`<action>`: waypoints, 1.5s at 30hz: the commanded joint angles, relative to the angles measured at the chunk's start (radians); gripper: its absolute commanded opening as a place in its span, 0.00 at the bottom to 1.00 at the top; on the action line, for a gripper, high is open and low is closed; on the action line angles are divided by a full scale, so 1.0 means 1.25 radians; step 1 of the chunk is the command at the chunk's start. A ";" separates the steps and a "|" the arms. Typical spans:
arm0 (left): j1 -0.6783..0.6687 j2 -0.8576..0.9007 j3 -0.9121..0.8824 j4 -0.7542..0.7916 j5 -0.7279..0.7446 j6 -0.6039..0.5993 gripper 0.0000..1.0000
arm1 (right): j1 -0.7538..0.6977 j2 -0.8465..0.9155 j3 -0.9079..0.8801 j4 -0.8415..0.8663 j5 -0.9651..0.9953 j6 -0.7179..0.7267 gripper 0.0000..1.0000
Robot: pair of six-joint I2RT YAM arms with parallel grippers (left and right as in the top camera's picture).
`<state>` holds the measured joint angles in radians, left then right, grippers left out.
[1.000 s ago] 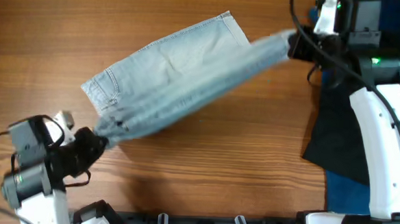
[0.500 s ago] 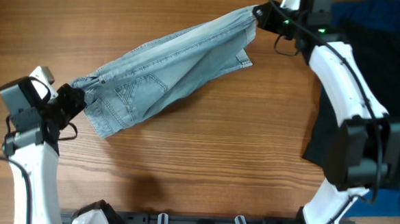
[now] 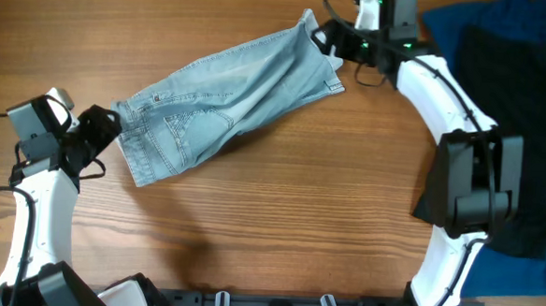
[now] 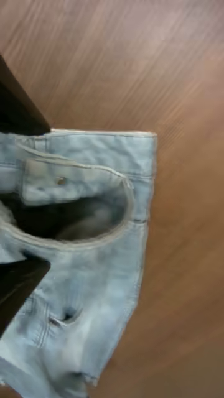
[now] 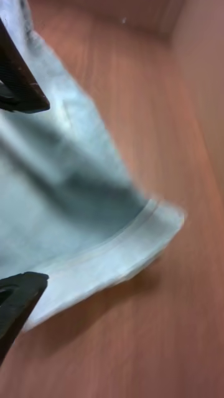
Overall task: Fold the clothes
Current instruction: 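Grasp the leg hem with the right gripper and stretch shorts between grippers, then lower the stretched shorts flat onto the table and release both grippers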
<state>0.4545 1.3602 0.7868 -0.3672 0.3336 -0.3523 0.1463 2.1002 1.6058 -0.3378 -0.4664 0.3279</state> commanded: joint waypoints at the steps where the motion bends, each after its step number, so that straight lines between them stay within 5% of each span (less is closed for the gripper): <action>1: 0.005 -0.021 0.011 -0.058 -0.007 0.007 0.67 | -0.031 0.005 0.010 -0.091 0.091 -0.042 0.75; 6: 0.005 -0.099 0.020 -0.145 0.083 0.006 0.71 | -0.011 0.086 0.007 -0.126 0.083 -0.032 0.68; 12: 0.005 -0.200 0.031 -0.287 0.086 0.009 0.78 | 0.032 0.161 0.007 -0.070 -0.023 -0.009 0.74; 14: 0.005 -0.207 0.031 -0.307 0.086 0.028 0.78 | 0.042 0.161 0.008 -0.044 -0.024 -0.009 0.48; 16: 0.005 -0.206 0.031 -0.318 0.086 0.028 0.78 | 0.040 0.161 0.008 -0.048 -0.023 -0.012 0.04; 21: 0.005 -0.206 0.031 -0.339 0.083 0.049 0.80 | -0.020 0.085 0.008 -0.231 0.047 -0.022 0.04; 27: -0.044 -0.198 0.031 -0.338 0.043 0.087 0.80 | -0.026 -0.120 0.008 -0.666 0.265 -0.156 0.04; 28: -0.076 -0.190 0.031 -0.334 0.010 0.089 0.80 | -0.023 -0.141 0.008 -0.692 0.291 -0.155 0.24; 30: -0.129 -0.172 0.031 -0.320 -0.038 0.088 0.80 | -0.024 -0.174 0.008 -0.703 0.357 -0.116 0.47; 33: -0.198 -0.144 0.031 -0.261 -0.081 0.089 0.82 | -0.024 -0.210 0.008 -0.646 0.311 -0.118 0.57; 40: -0.268 -0.014 0.031 -0.029 -0.176 0.154 0.81 | -0.004 -0.207 0.008 -0.564 0.114 -0.178 0.57; 45: -0.269 0.122 0.035 0.164 -0.062 0.153 0.60 | 0.032 -0.207 0.006 -0.576 0.114 -0.178 0.50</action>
<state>0.1234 1.4273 0.8150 -0.2188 0.1696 -0.1856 0.1623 1.8641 1.6115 -1.0542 -0.2890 0.1253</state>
